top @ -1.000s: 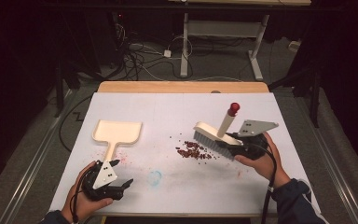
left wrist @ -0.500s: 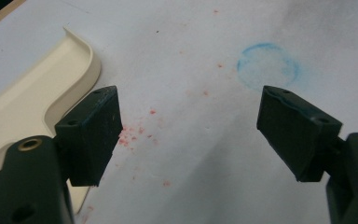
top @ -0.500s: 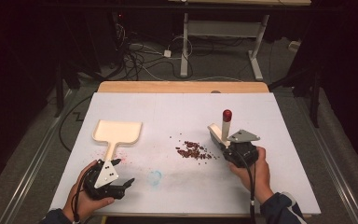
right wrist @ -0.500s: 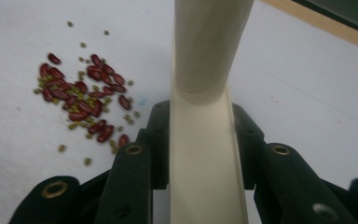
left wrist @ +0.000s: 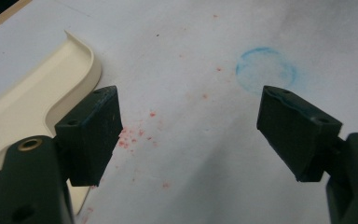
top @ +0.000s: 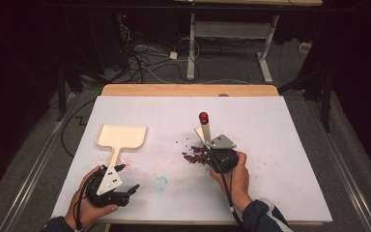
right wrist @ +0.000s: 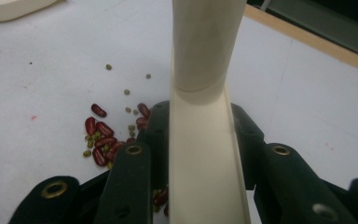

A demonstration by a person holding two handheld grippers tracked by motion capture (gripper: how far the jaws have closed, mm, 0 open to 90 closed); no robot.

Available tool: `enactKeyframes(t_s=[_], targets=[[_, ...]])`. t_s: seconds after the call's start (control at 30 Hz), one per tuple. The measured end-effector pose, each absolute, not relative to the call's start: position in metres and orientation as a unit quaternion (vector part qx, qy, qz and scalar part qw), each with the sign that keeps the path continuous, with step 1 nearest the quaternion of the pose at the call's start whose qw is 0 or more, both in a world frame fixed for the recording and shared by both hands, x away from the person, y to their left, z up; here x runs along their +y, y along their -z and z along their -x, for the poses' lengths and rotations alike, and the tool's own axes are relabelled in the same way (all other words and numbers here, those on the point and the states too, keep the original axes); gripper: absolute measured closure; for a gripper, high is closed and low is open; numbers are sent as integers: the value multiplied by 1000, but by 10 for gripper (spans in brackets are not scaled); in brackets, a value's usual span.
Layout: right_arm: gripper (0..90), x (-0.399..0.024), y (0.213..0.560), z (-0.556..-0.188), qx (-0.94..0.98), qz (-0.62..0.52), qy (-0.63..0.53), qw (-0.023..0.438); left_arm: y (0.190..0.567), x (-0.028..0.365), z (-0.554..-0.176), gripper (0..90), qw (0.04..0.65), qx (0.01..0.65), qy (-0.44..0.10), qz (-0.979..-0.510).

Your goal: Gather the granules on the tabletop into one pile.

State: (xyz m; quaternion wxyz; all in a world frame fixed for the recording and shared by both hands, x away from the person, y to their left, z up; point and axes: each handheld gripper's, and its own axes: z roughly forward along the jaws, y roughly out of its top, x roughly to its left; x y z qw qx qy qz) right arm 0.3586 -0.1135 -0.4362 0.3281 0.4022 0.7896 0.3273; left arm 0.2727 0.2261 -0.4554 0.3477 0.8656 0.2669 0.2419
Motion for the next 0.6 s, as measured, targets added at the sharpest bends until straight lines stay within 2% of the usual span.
enactKeyframes(t_s=[0.13, 0.33, 0.5, 0.6], targets=[[678, -113, 435, -361, 793, -393, -328, 331, 455, 227, -272, 215, 351, 268, -243, -864], [679, -135, 416, -372, 797, -366, -354, 325, 454, 230, -273, 212, 354, 274, -245, -860], [678, -148, 401, -403, 809, -333, -380, 299, 456, 230, -275, 212, 347, 279, -240, -863], [678, -144, 400, -424, 826, -302, -371, 299, 457, 230, -277, 213, 349, 284, -237, -861]])
